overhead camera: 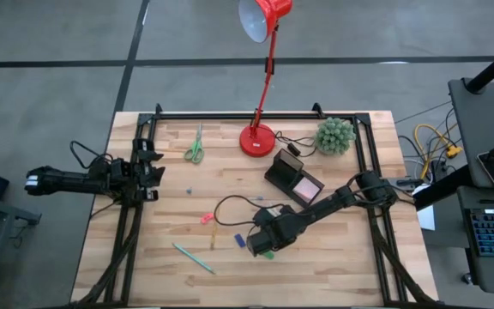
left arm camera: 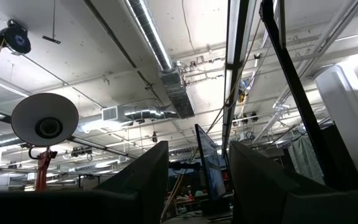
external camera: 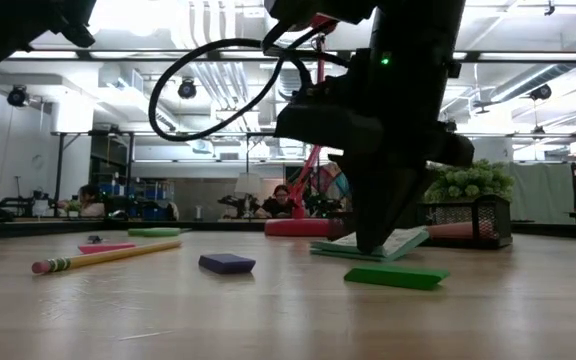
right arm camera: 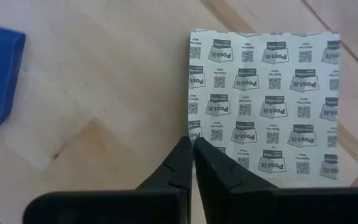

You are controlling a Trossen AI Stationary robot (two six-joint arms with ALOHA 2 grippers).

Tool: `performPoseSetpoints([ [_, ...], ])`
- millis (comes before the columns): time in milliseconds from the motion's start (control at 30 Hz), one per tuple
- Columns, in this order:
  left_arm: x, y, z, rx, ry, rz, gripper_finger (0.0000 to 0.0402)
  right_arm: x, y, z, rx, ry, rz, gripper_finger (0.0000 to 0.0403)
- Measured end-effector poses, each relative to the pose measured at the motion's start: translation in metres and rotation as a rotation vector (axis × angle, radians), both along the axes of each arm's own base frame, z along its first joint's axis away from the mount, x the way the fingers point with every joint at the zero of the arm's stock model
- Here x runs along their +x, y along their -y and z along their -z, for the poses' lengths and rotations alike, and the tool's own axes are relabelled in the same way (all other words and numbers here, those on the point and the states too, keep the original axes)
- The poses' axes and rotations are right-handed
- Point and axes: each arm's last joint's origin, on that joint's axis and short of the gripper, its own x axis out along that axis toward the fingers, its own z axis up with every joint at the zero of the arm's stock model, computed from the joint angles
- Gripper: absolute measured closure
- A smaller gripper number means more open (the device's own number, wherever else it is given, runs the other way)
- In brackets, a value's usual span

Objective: Pick and place office supplies into organizer
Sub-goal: Put the blue sticky note into the desk organizer

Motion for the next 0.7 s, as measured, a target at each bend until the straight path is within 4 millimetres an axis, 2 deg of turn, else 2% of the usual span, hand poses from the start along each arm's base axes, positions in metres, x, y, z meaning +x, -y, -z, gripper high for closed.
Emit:
performPoseSetpoints([
  [700, 0.000, 0.000, 0.000, 0.000, 0.001, 0.000, 0.0246, -0.001, 0.000, -0.057, -0.060, -0.126, -0.041, 0.0395],
])
